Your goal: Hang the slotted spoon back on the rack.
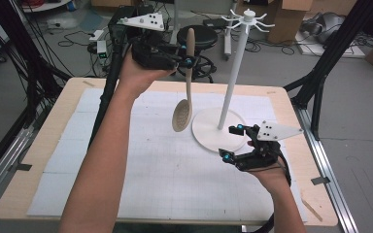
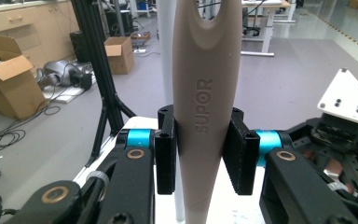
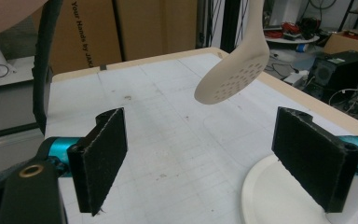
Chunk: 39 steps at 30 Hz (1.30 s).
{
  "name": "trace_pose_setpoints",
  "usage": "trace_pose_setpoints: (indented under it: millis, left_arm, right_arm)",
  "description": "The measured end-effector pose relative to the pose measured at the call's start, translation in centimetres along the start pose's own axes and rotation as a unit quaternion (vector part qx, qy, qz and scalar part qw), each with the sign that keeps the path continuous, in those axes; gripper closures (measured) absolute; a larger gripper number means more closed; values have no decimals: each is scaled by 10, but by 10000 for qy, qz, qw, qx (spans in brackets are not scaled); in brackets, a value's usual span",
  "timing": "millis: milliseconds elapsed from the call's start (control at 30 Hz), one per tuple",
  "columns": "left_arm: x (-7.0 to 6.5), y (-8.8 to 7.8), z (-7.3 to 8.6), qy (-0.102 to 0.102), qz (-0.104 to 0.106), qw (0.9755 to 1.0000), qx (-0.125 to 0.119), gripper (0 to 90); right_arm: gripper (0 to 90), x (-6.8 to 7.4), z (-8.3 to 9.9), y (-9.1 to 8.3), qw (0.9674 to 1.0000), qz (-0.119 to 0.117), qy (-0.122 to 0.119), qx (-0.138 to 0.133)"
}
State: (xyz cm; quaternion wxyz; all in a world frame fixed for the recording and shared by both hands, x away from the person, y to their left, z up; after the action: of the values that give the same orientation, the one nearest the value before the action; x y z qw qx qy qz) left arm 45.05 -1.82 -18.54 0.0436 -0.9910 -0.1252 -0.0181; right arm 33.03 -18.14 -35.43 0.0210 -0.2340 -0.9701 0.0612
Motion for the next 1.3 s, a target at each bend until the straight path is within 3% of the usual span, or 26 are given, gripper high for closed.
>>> trace_pose_setpoints:
  millis: [200, 400, 733, 1300]
  left_arm:
    - [2, 10, -11, 85, -25, 10000, -27, 685]
    - [4, 23, -17, 39, 9, 10000, -35, 685]
    - [4, 43, -19, 119, 109, 9997, 168, 685]
    - [1, 61, -17, 243, 154, 9988, 397, 685]
  right_arm:
    - [176, 1, 1, 0, 10000, -15, 36, 10]
    - [176, 3, 1, 2, 10000, -44, 1, 4]
    - [176, 0, 1, -2, 10000, -5, 21, -38]
    - [176, -1, 1, -3, 10000, -11, 60, -48]
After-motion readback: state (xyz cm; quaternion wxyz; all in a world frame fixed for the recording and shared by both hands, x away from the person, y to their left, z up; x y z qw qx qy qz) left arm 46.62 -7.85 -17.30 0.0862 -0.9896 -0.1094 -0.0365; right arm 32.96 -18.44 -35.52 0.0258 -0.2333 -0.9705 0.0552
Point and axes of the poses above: each handheld gripper's, and its own axes: y roughly forward along the jaws, z roughly out of its underside, x roughly to its left, the point moved 9 cm from there along y, roughly forward along the jaws, and after that the axes turned 9 degrees about -x, right-handed, at the moved point
